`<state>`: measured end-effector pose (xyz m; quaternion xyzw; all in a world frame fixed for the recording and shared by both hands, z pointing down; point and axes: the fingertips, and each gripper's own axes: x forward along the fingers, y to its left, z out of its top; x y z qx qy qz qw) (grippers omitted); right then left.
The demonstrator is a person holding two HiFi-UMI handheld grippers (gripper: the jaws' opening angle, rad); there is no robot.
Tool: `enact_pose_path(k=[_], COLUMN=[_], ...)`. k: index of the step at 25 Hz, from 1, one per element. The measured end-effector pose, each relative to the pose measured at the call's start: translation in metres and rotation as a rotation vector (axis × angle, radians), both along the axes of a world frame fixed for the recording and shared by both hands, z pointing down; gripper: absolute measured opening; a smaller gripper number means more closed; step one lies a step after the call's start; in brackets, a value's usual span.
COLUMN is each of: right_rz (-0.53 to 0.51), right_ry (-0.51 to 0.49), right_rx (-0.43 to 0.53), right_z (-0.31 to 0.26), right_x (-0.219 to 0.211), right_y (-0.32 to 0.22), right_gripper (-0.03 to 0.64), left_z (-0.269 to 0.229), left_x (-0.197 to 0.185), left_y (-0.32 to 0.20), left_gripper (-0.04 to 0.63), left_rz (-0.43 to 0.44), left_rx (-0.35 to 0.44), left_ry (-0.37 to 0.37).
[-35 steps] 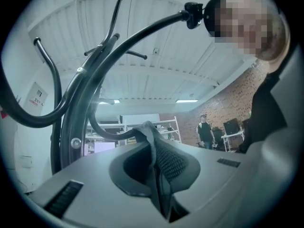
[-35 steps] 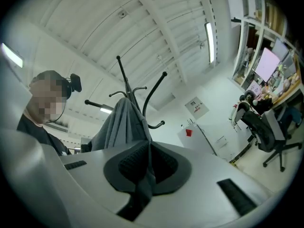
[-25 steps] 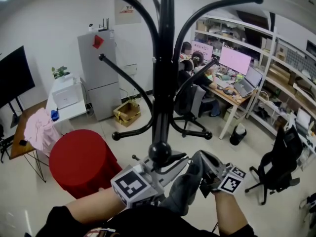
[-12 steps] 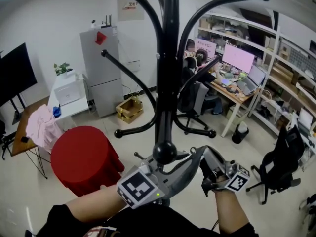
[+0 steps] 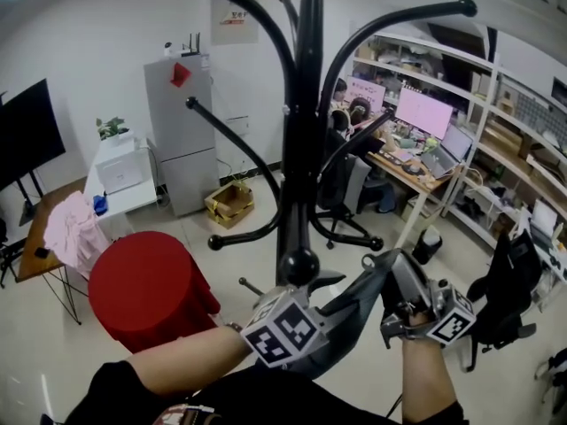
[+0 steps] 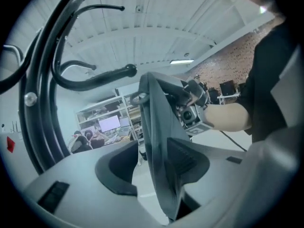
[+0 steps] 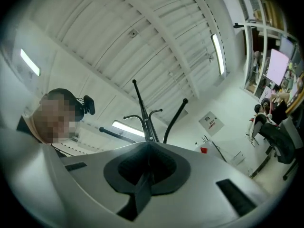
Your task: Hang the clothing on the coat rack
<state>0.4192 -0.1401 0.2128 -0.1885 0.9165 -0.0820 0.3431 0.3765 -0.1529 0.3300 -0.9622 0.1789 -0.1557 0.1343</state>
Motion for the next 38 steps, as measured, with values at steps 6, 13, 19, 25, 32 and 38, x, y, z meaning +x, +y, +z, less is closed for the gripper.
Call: enact_pose_path(k=[6, 13, 19, 25, 32, 38], right_rz=[0.028, 0.127, 0.211, 0.262, 0.327, 0.312], right_ry=[0.006, 0.023, 0.024, 0.008, 0.093, 0.163], right_rx=[0.051, 0.12, 0.134, 0.111, 0.06, 0.004], right_z=[-0.02, -0.047, -0.063, -0.069, -0.063, -0.038], right_x=[0.009, 0.033, 0.04, 0.023, -0.013, -0.038], right_y=[0.01, 0.008, -0.02, -0.054, -0.102, -0.135], right_gripper=[0.011, 0.011, 0.011, 0.011, 0.011, 0.012], left_z=[-0.005, -0.058, -0.117, -0.139, -0.142, -0.14], left_x=[0.014, -0.011, -0.031, -0.048, -0.069, -0.069], left_y=[0.02, 0.042, 0.042, 0.021, -0.007, -0.01], left_gripper=[0.0, 0.0, 0.0, 0.0, 0.0, 0.0], left_rz=[0.117, 0.251, 0.275, 0.193, 0.106, 0.087], left_rx=[0.023, -0.047, -0.015, -0.04, -0.039, -0.019], left_ry=[0.011, 0.151, 0.292, 0.383, 0.433, 0.426])
